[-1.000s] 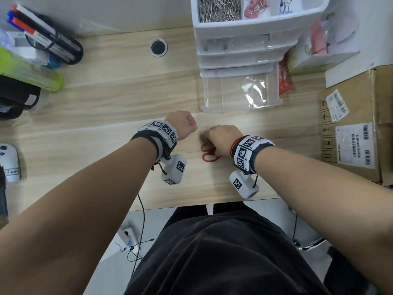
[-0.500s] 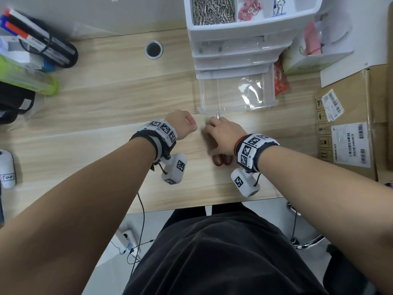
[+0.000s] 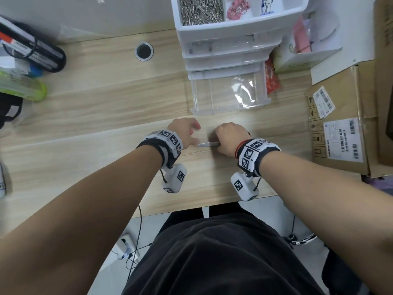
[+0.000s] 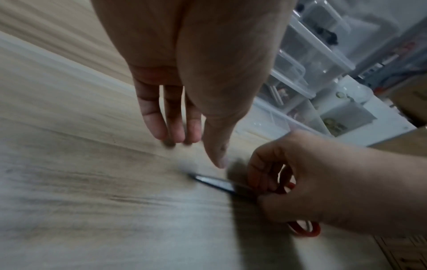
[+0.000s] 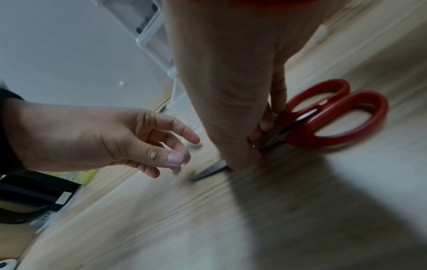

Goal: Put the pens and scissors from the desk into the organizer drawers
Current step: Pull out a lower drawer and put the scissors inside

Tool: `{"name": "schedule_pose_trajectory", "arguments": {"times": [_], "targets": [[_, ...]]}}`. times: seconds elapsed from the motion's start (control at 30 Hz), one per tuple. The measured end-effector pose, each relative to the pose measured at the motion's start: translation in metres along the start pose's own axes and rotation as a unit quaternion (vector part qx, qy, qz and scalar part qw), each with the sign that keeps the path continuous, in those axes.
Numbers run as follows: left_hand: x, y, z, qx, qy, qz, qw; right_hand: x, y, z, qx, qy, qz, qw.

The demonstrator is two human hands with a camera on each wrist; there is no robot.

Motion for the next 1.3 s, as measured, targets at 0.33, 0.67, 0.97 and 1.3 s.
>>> {"name": "schedule_pose_trajectory", "arguments": {"times": [0.33,0.67,0.97,1.3], "targets": [[0.001,-0.017,0.038,0.034,0.081,-0.006,0.996,0.002,-0.059,0.012,-0.127,-0.04,0.053,0.99],[-0.025,-0.102,0.051,0.145,0.039,0.142,0.978,-0.007,-0.132,0.101,-0.424,0.111,0.112,0.892],[-0.037,-0.064,0.016,0.097,-0.16,0.108,0.976,-0.04,-0.104,0.115,-0.305,0.153,0.107,0.934],[-0.043,-0.056,0.016,0.203,-0.217,0.084,0.951,-0.036,-0.125,0.114,-0.197,0.18,0.213,0.94]]}}
Point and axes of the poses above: each hand's wrist, its own x-axis away from the middle knuckle, its own y-axis out of the palm, z = x × y, the point moved 8 cm from there along -x, towards the middle knuckle, and after that the axes turned 11 degrees about z, right-handed, at the moved point
